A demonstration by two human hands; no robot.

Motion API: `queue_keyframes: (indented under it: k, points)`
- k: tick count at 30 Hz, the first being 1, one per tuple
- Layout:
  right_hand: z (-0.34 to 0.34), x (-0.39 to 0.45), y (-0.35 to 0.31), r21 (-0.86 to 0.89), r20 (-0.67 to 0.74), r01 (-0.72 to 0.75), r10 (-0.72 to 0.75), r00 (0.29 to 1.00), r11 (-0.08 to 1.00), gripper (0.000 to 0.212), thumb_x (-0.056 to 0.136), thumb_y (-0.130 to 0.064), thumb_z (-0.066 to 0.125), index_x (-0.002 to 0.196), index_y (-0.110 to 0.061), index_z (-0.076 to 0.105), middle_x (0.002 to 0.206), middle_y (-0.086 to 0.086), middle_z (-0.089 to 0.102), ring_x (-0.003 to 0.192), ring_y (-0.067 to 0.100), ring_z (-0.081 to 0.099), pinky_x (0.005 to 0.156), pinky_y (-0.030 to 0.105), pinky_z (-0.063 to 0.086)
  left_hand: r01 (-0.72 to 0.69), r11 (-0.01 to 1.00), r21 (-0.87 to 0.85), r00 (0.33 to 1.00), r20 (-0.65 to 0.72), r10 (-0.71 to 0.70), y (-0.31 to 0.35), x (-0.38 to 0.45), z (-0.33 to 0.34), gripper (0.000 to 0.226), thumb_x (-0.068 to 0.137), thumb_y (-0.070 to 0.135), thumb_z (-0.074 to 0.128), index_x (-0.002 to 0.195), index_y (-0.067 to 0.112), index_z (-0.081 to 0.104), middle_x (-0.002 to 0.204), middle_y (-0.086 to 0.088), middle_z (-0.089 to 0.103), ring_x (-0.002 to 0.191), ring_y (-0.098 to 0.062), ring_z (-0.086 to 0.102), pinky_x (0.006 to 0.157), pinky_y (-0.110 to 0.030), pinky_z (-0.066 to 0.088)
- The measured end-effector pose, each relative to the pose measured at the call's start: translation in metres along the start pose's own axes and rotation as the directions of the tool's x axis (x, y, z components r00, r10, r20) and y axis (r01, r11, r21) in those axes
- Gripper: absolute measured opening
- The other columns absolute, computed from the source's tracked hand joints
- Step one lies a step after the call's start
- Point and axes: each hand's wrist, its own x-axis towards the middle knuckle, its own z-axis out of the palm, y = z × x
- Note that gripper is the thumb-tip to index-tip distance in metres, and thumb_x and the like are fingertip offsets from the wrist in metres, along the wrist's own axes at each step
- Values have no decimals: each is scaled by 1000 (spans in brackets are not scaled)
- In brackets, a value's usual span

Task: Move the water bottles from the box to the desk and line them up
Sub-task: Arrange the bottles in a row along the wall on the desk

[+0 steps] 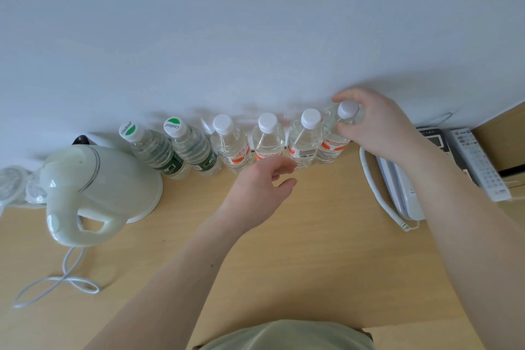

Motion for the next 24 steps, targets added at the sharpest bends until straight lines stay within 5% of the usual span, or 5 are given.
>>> queue_keyframes:
  k: [8,14,24]
  points:
    - [10,-28,-39,39,-224,212,-198,954,977,28,90,-8,65,114,-21,70,117,-14,61,121,10,50,94,-1,25,4,1000,-5,999,-44,-5,-10,-16,-21,26,93,16,71,117,25,69,107,16,71,106,4,64,99,-11,46]
    - [38,-44,-71,80,-203,279,-258,944,957,23,90,-9,66,109,-20,71,112,-8,67,112,13,59,97,19,41,8,1000,-18,995,-97,-10,-18,-27,-39,29,92,17,71,119,27,69,108,18,71,106,7,63,98,-9,45]
    - [79,-48,-103,52,-75,265,-261,963,963,23,91,-15,66,111,-24,70,113,-13,64,100,1,56,92,22,41,-2,1000,-20,987,-159,-1,-35,-41,-70,28,92,17,71,119,24,69,107,18,72,104,10,62,92,-3,44]
